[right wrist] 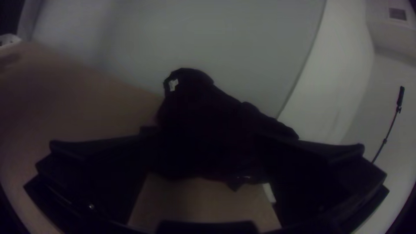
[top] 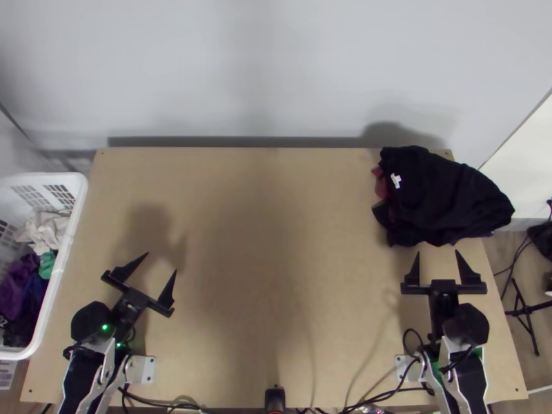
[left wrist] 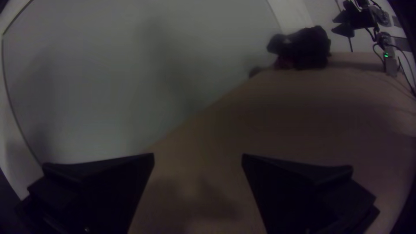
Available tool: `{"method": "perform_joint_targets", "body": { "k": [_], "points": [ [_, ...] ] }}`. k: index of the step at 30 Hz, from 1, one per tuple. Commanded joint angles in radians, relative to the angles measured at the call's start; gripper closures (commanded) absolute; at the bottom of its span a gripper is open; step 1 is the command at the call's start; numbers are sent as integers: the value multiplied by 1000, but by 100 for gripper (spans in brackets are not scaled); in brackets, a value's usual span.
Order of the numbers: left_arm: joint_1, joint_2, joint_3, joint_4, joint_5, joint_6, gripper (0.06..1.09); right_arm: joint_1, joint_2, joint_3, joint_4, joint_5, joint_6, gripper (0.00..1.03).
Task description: Fold the t-shirt
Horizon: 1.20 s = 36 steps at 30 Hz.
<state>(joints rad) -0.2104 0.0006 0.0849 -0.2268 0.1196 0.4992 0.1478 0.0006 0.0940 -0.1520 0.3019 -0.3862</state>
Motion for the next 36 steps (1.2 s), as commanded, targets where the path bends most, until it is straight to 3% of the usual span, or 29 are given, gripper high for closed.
{"method": "perform_joint_targets", "body": {
  "k": [1,36],
  "points": [
    [5,-2,-7,-69,14,24,10,-4,-2,-2,-24,-7,-2,4],
    [14,-2,-7,-72,43,24,10,-4,-2,-2,-24,-10,-2,4]
  ]
}}
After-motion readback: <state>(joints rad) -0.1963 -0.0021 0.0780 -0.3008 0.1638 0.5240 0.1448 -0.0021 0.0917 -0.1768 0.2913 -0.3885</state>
